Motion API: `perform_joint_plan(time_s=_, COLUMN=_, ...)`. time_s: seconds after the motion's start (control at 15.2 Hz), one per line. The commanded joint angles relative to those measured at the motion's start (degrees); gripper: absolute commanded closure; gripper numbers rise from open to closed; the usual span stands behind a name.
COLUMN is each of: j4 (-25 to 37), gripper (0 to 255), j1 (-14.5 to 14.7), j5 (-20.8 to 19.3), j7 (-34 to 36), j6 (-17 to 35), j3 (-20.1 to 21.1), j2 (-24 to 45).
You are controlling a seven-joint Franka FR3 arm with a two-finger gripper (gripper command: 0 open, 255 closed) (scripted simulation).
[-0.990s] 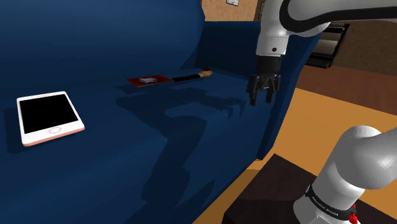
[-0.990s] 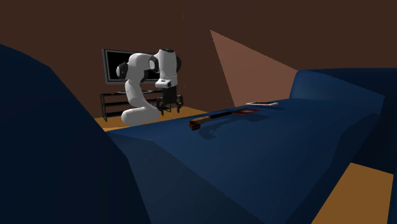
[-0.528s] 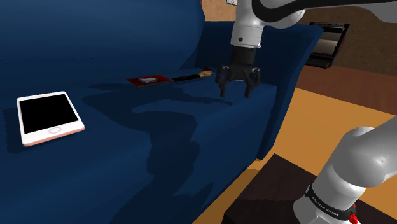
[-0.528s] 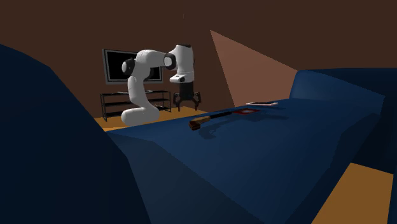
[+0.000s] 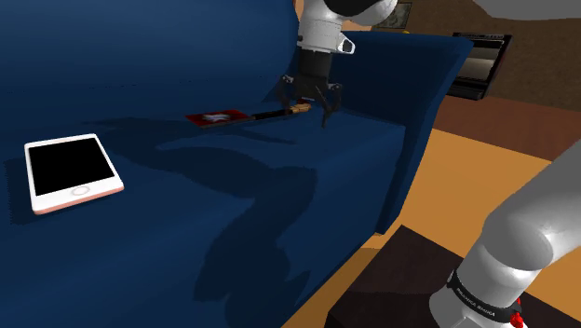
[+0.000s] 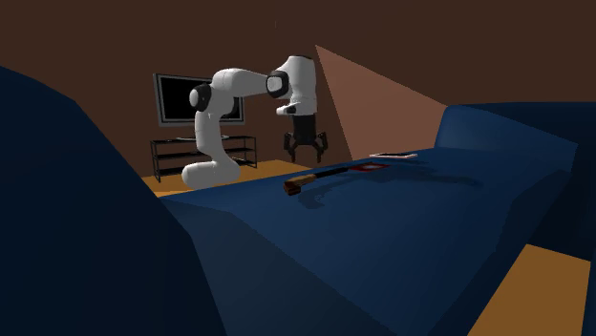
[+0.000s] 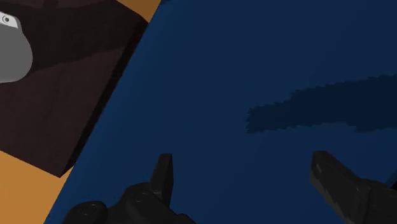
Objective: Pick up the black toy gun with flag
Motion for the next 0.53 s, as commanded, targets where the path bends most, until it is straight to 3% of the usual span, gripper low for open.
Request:
perform_joint_plan(time_s=0.0, j4=4.96, gripper=0, j1=-1.04, j5=-2.36, j7=8.28, j6=0.03, j3=1.78, j2=4.63)
perform_joint_plan(time_s=0.2, j4=13.42, gripper=0, j1=-1.5, j5=-6.89, j7=19.76, j6=-1.19, j3=3.57, j2=11.93)
perform_joint_plan(time_s=0.46, j4=26.32, gripper=0, j1=-0.03, j5=-13.62, j7=34.05, j6=-4.76, j3=4.01, j2=22.05)
